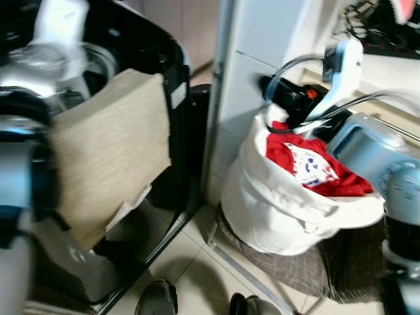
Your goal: Clothes washing
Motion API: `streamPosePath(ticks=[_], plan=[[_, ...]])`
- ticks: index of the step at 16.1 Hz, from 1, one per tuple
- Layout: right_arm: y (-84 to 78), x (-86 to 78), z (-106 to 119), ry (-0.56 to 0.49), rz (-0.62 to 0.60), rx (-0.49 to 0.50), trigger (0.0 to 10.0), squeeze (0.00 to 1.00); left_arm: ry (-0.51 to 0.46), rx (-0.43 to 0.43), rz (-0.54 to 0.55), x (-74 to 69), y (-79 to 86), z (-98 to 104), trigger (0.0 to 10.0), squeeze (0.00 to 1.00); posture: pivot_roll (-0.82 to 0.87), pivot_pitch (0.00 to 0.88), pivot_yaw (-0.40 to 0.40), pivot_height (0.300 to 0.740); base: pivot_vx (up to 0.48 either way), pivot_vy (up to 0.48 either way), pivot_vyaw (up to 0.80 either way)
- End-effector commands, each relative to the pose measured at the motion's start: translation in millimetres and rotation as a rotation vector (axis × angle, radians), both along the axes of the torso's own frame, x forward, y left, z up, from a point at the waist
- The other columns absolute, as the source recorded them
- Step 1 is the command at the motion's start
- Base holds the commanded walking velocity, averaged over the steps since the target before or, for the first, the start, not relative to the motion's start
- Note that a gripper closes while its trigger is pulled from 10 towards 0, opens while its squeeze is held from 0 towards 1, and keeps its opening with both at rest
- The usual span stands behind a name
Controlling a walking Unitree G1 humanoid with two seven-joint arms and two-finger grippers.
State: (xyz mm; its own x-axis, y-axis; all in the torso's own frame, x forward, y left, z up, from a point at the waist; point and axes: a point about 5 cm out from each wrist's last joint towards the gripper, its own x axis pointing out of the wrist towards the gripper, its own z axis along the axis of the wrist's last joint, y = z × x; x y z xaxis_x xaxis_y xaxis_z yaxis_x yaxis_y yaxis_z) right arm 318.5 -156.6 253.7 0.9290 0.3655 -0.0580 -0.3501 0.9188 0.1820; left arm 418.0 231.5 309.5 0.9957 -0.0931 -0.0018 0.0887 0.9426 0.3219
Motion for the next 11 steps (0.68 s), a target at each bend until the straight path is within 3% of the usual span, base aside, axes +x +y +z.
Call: streamPosePath(ticks=[1, 2, 4, 5, 7, 10, 11], plan=[[-18.3, 7.1, -19, 0.047, -0.148, -0.081, 10.0, 0.01, -0.046, -0.066, -0.12, 1.1, -17.0, 1, 10.0, 0.0, -0.06, 0.07, -0.015, 0.74, 0.0, 0.0, 0.0], [-28.9, 11.3, -30, 0.071, -0.213, -0.095, 10.0, 1.0, -0.074, -0.154, -0.234, 1.3, -35.8, -7, 10.0, 0.0, -0.06, 0.077, -0.014, 0.74, 0.0, 0.0, 0.0], [-43.1, 20.2, -47, 0.101, -0.283, -0.105, 10.0, 1.0, -0.067, -0.185, -0.421, -7.1, -71.3, -37, 10.0, 0.0, -0.06, 0.093, -0.009, 0.74, 0.0, 0.0, 0.0], [-45.9, 22.4, -51, 0.108, -0.295, -0.109, 10.0, 1.0, -0.074, -0.184, -0.462, -11.3, -78.6, -43, 10.0, 0.0, -0.06, 0.101, -0.005, 0.74, 0.0, 0.0, 0.0], [-63.9, 39.5, -73, 0.157, -0.354, -0.156, 10.0, 1.0, -0.089, -0.215, -0.603, -42.7, -109.2, -67, 10.0, 0.0, -0.05, 0.134, 0.006, 0.74, 0.0, 0.0, 0.0], [-82.7, 54.1, -98, 0.228, -0.38, -0.149, 10.0, 1.0, -0.093, -0.137, -0.738, -84.8, -129.2, -76, 10.0, 0.0, -0.01, 0.19, 0.016, 0.74, 0.0, 0.0, 0.0], [-83.4, 55.4, -101, 0.24, -0.372, -0.143, 10.0, 1.0, -0.095, -0.121, -0.759, -90.9, -130.3, -77, 10.0, 0.0, 0.0, 0.2, 0.017, 0.74, 0.0, 0.0, 0.0]])
